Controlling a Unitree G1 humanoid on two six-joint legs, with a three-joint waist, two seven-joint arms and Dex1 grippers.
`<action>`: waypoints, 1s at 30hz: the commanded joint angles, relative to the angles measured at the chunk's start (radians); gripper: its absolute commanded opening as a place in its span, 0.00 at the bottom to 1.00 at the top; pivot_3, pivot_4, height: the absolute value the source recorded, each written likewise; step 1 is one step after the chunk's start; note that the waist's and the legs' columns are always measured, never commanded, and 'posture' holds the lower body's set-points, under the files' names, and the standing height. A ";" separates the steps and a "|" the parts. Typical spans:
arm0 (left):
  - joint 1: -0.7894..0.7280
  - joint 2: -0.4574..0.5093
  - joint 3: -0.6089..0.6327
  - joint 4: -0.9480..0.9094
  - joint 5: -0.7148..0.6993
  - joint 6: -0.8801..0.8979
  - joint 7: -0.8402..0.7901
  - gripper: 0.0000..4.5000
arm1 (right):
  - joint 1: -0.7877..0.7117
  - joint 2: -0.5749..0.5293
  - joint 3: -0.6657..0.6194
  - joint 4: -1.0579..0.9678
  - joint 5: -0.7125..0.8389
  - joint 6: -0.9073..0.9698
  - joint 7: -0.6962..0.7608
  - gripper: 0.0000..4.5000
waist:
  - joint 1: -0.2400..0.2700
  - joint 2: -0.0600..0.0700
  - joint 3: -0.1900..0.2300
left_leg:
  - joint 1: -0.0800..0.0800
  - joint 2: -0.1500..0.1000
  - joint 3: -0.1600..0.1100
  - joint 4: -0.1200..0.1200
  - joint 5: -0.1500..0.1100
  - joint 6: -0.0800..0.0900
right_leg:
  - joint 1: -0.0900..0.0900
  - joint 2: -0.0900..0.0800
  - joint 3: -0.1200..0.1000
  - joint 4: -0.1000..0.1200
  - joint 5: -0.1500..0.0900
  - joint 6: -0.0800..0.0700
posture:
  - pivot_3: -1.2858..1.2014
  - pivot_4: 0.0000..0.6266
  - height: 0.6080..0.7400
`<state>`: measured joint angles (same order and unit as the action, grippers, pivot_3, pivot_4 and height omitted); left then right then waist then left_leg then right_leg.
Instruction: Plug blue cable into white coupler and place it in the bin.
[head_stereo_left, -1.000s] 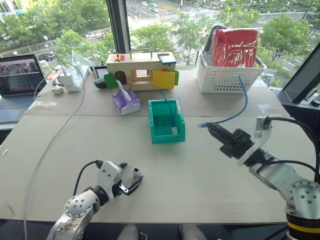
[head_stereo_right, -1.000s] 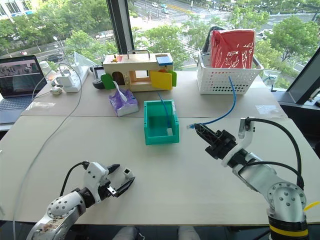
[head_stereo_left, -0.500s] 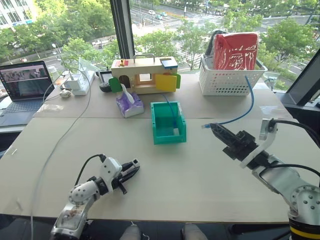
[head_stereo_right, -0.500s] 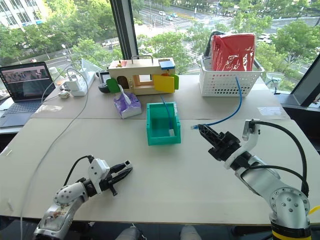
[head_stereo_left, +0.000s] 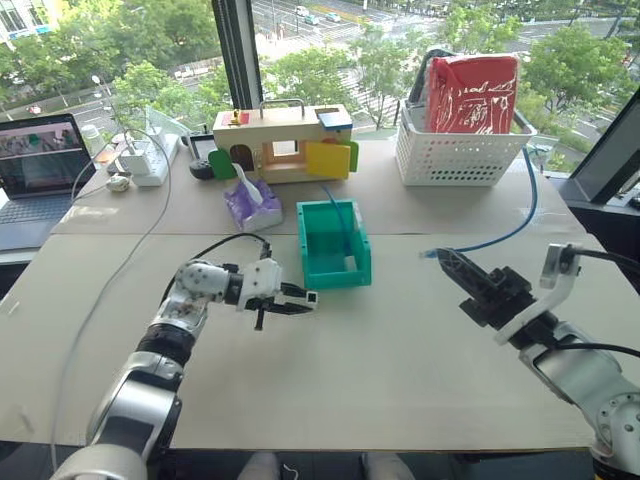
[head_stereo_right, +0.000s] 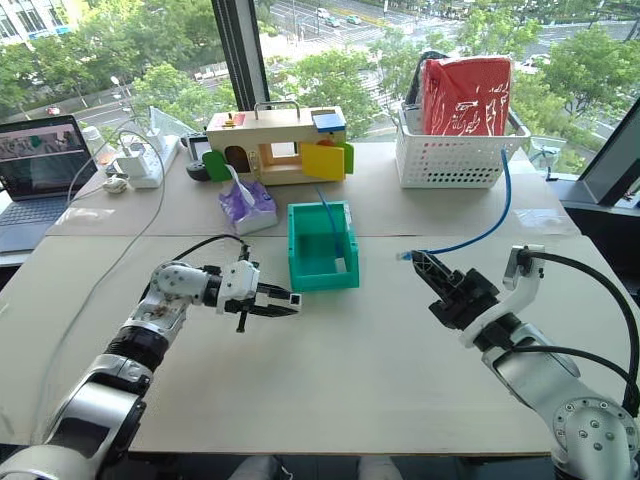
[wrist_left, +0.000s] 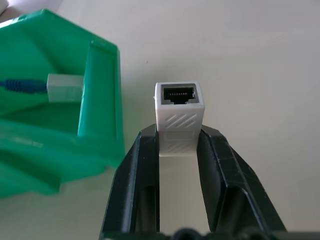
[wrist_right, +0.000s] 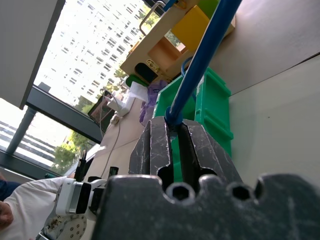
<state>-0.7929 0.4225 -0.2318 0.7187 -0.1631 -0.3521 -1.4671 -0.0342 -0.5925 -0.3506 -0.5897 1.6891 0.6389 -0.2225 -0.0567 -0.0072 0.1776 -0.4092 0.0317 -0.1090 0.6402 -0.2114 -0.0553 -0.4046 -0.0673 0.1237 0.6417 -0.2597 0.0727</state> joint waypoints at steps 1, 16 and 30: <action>-0.040 -0.059 -0.022 -0.041 -0.024 0.114 -0.034 0.15 | 0.013 -0.011 -0.027 -0.073 -0.013 -0.035 -0.016 0.00 | -0.004 0.000 0.000 | 0.000 0.000 0.000 0.000 0.000 0.000 | 0.000 0.000 0.000 0.000 0.000 0.000 | 0.52 0.24 1.00; 0.062 -0.190 -0.245 -0.503 0.170 0.669 0.241 0.15 | 0.157 -0.044 0.134 -0.211 -0.387 0.010 -0.038 0.00 | -0.010 -0.001 0.001 | 0.002 0.000 -0.001 0.001 0.001 -0.001 | 0.001 0.002 0.002 0.003 -0.004 0.007 | 0.52 0.24 1.00; 0.097 -0.174 -0.294 -0.638 0.221 0.894 0.370 0.15 | 0.281 0.163 0.285 -0.280 -0.434 -0.029 -0.075 0.00 | -0.008 -0.001 0.001 | 0.004 0.001 -0.001 0.001 0.001 -0.001 | 0.001 0.002 0.002 0.003 -0.004 0.007 | 0.52 0.24 1.00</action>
<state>-0.7070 0.2506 -0.5257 0.1130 0.0574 0.5151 -1.1222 0.2489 -0.4429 -0.0814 -0.8227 1.2570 0.6373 -0.2947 -0.0642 -0.0086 0.1783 -0.4055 0.0324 -0.1097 0.6408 -0.2109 -0.0559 -0.4032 -0.0655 0.1257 0.6449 -0.2639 0.0797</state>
